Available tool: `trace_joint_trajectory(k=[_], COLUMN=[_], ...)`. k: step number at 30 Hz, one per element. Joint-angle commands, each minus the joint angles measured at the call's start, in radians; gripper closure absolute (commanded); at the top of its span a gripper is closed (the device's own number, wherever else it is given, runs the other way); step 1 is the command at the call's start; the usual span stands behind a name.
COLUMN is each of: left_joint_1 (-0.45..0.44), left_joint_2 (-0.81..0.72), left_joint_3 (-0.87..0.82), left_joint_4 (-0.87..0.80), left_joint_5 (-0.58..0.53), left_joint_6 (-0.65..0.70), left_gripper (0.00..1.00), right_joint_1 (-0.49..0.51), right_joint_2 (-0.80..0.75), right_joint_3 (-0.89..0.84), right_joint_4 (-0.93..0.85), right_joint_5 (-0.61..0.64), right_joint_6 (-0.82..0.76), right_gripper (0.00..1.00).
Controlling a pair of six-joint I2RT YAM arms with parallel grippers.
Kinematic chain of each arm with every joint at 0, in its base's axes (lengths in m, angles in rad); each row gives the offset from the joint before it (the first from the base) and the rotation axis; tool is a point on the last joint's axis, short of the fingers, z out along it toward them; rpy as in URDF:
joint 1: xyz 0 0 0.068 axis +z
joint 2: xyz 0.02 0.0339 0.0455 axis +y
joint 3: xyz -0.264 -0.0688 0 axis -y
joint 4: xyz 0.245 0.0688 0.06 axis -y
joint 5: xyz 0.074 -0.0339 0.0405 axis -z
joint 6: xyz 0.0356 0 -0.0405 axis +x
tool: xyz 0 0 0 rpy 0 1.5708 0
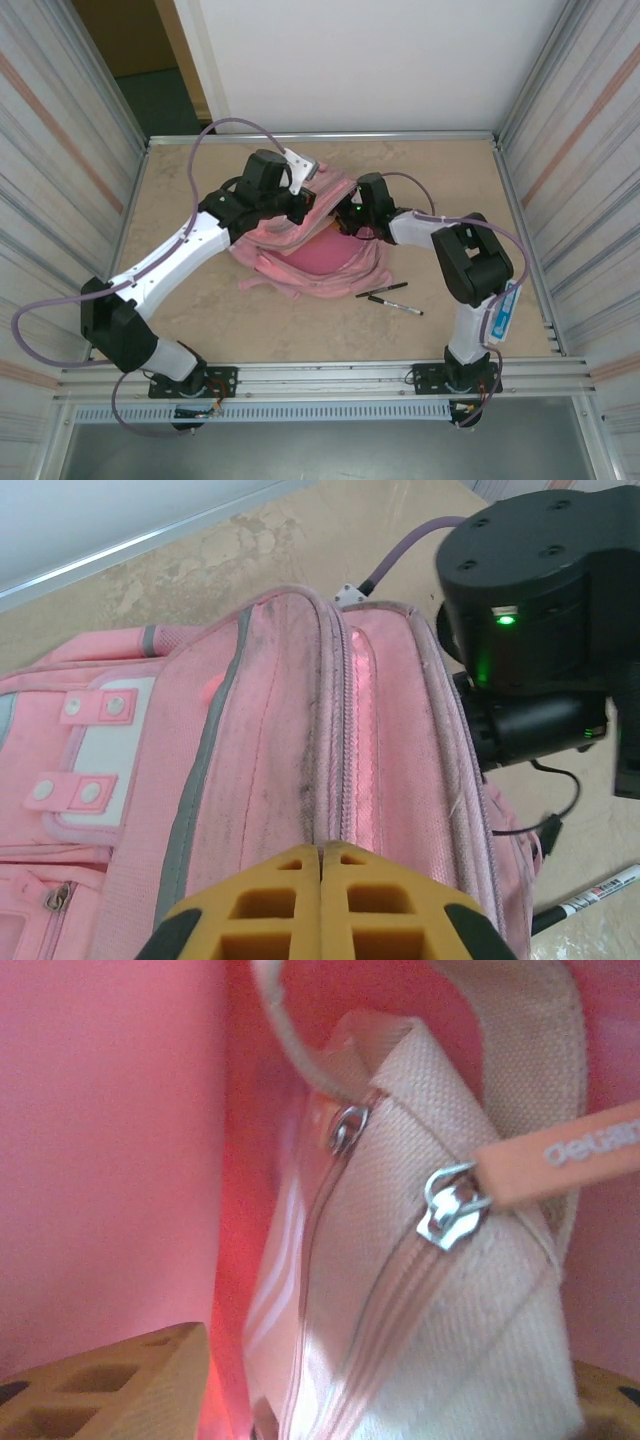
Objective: Pack the student bag
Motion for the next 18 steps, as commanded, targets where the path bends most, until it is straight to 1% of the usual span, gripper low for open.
trace_joint_trajectory(k=[1, 3, 4, 5, 6, 9, 10, 14, 16, 18], left_joint_1=[0.009, 0.011, 0.013, 0.013, 0.012, 0.013, 0.015, 0.025, 0.027, 0.028], left_joint_2=[-0.044, -0.034, -0.032, -0.032, -0.031, -0.030, -0.022, 0.003, -0.004, -0.021], left_joint_3=[0.004, 0.004, 0.004, 0.003, 0.000, -0.015, -0.014, 0.016, 0.007, -0.012], left_joint_4=[0.085, 0.087, 0.086, 0.088, 0.090, 0.110, 0.112, 0.081, 0.087, 0.096], left_joint_5=[0.033, 0.046, 0.052, 0.058, 0.063, 0.095, 0.111, 0.211, 0.257, 0.264], left_joint_6=[-0.001, -0.002, -0.004, -0.007, -0.005, 0.003, 0.007, 0.010, 0.025, 0.025], left_gripper=[1.00, 1.00, 1.00, 1.00, 1.00, 1.00, 1.00, 1.00, 1.00, 1.00], right_joint_1=[-0.001, 0.005, 0.009, 0.017, 0.024, 0.057, 0.067, 0.109, 0.112, 0.104], right_joint_2=[-0.060, -0.069, -0.079, -0.089, -0.093, -0.042, -0.018, 0.084, 0.131, 0.176], right_joint_3=[-0.023, -0.053, -0.074, -0.092, -0.094, -0.010, 0.019, 0.098, 0.154, 0.193], right_joint_4=[-0.078, -0.076, -0.062, -0.054, -0.053, -0.091, -0.085, 0.029, 0.025, 0.028], right_joint_5=[-0.048, -0.041, -0.025, -0.005, 0.008, 0.009, 0.000, 0.004, 0.029, 0.064], right_joint_6=[-0.109, -0.115, -0.114, -0.118, -0.134, -0.193, -0.192, -0.102, -0.070, -0.036], right_gripper=[0.42, 0.44, 0.47, 0.60, 0.70, 0.93, 0.98, 0.97, 0.97, 0.98])
